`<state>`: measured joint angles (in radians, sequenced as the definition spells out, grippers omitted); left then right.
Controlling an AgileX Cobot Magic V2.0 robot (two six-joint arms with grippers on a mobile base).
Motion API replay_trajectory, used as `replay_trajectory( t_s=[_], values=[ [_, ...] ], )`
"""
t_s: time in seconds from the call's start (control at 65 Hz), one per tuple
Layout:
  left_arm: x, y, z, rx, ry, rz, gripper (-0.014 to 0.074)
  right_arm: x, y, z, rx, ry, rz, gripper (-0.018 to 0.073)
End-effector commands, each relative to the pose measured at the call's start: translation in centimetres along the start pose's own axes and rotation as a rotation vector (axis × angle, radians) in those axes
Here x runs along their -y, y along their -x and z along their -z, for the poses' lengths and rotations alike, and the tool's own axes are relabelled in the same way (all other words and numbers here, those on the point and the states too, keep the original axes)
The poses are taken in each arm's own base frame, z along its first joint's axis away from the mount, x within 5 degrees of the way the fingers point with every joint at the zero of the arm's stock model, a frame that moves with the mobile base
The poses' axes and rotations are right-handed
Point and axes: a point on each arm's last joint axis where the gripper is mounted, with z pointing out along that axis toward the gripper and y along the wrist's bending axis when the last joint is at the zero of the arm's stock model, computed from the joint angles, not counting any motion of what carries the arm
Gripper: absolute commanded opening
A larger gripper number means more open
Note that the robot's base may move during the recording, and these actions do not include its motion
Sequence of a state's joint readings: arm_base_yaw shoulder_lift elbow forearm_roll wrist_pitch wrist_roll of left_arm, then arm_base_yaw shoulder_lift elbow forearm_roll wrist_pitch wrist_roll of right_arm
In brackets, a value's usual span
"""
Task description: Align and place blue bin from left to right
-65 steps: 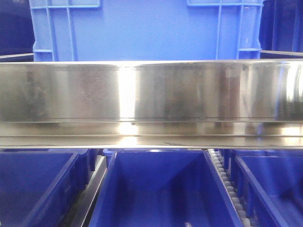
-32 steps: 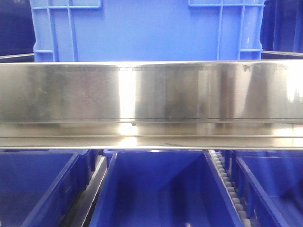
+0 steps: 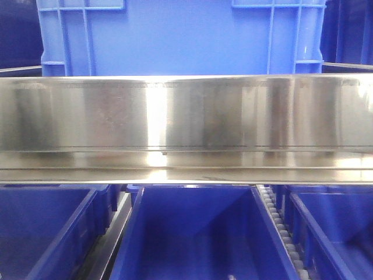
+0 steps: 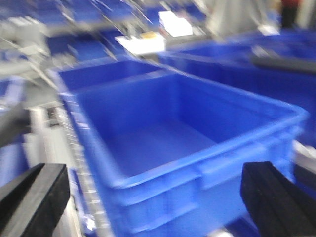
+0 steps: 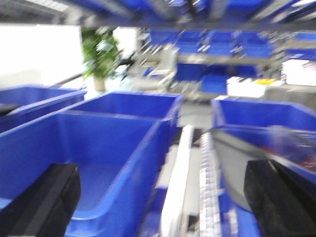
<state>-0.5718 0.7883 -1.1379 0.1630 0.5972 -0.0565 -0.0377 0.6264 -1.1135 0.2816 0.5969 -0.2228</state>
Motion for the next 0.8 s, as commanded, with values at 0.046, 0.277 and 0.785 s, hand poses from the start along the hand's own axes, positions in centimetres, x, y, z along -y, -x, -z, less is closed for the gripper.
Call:
replay_trajectory(
  t_s=[0.046,0.277,0.785],
  values=[
    [0.7,2.1,-3.6,-0.072,-0.028,-0.011,0.0609,-0.2,1.6,-3.2,-0.122,0.064,0.017,0.0571],
    [1.0,5.0,-9.9,-0.213,0.000,0.082,0.0602,0.1,4.0,-9.7,-0.298,0.120,0.022,0.0571],
    [-3.6,8.1,-18.2,-0.401,0.317,0.243,0.0578,-2.4,4.8,-20.0,-0.556,0.024,-0.027,0.0570]
  ],
)
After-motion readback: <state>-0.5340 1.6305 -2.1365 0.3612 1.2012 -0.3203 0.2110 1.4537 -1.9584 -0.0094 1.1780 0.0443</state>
